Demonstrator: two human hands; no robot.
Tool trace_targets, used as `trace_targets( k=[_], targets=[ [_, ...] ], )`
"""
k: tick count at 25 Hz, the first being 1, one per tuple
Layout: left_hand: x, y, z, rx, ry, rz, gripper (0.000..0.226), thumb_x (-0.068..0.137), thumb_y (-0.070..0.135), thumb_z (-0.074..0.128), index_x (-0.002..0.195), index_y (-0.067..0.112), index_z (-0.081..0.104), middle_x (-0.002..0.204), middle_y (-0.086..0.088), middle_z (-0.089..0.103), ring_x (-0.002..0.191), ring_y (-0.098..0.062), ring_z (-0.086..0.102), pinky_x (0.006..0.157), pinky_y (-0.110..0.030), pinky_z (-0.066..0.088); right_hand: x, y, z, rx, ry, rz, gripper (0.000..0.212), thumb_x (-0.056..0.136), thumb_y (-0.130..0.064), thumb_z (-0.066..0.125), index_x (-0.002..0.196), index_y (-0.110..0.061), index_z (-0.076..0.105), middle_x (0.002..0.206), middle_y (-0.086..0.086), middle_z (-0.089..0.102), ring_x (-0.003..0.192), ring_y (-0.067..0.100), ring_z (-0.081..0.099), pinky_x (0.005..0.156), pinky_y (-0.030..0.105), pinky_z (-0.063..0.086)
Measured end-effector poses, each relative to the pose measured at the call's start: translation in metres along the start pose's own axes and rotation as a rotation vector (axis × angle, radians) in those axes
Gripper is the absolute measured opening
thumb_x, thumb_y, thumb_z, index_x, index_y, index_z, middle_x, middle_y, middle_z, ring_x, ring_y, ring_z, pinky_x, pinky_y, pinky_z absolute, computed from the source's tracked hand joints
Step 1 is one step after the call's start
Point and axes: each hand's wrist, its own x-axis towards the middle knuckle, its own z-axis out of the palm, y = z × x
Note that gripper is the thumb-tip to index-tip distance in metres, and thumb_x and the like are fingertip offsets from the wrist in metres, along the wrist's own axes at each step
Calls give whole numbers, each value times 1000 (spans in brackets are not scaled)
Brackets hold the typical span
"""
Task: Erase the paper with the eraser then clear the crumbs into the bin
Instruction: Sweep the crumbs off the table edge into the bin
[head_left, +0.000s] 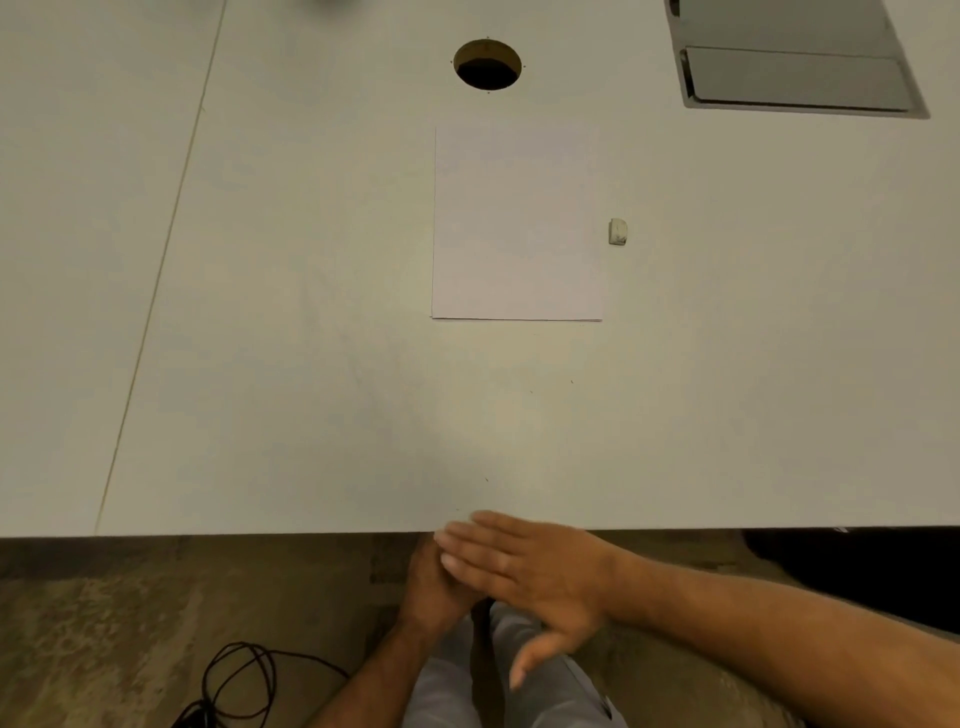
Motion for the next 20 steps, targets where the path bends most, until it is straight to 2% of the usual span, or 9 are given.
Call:
trace_targets(
  k=[1, 3, 6, 8, 10, 15, 17, 19, 20],
  targets=[
    [0, -1, 1, 0, -8, -18, 35, 64, 59, 70, 90, 38, 64, 86, 27, 63, 81, 22, 61, 77, -23, 54, -5, -3, -1, 24, 9, -14, 116, 76, -64, 67, 150, 6, 12, 159, 24, 0, 148, 31, -4, 118, 48, 13],
    [0, -2, 2, -70, 70, -23, 38, 61, 41, 88, 93, 33, 71, 86, 23, 70, 83, 11, 67, 76, -22, 56, -14, 6, -10, 86, 123, 26, 110, 77, -59, 69, 148, 9, 20, 158, 25, 7, 148, 33, 4, 118, 50, 15],
    [1, 0, 3, -64, 184, -22, 86, 45, 29, 101, 122, 21, 64, 114, 15, 66, 108, -1, 59, 92, -17, 48, -31, 60, -28, -32, 267, 383, 106, 86, -69, 47, 148, 10, 15, 158, 27, 3, 147, 37, 3, 114, 58, 18],
    [3, 1, 5, -38, 166, -18, 98, 43, 32, 101, 130, 19, 59, 123, 10, 63, 118, -6, 55, 100, -20, 45, -40, 95, -38, -89, 266, 685, 112, 85, -78, 33, 150, 7, 2, 158, 25, -8, 147, 35, -7, 115, 56, 17],
    [4, 1, 6, -30, 165, -12, 101, 43, 33, 101, 132, 19, 57, 124, 12, 60, 121, -6, 52, 103, -22, 44, -37, 105, -39, -107, 177, 797, 117, 82, -84, 27, 150, 6, -6, 157, 25, -15, 146, 33, -15, 117, 54, 13],
    [3, 3, 2, -105, 124, -33, 84, 50, 26, 100, 124, 24, 61, 115, 20, 62, 112, 1, 60, 87, -2, 44, -4, 44, -17, -84, 35, 361, 121, 77, -81, 43, 150, 7, 5, 157, 27, -8, 146, 37, -9, 118, 52, 9],
    [4, -1, 0, -152, 80, -66, 76, 52, 33, 99, 121, 22, 67, 116, 16, 69, 109, 2, 65, 92, -16, 53, -3, 21, -7, -59, 8, 241, 119, 77, -78, 50, 151, 6, 7, 158, 26, -6, 147, 35, -7, 118, 51, 9],
    [4, -2, -3, -110, 28, -111, 48, 61, 34, 93, 102, 20, 74, 97, 5, 78, 93, -7, 73, 81, -34, 62, -8, 6, -1, -29, -13, 155, 118, 77, -74, 55, 151, 4, 7, 158, 25, -5, 147, 33, -8, 118, 49, 10],
    [3, -1, -3, -89, 7, -127, 32, 66, 29, 91, 93, 21, 75, 89, 3, 78, 83, -5, 74, 75, -36, 63, -11, 2, 0, -5, -5, 108, 117, 78, -71, 59, 151, 4, 8, 159, 24, -4, 148, 32, -6, 118, 49, 11]
  ],
)
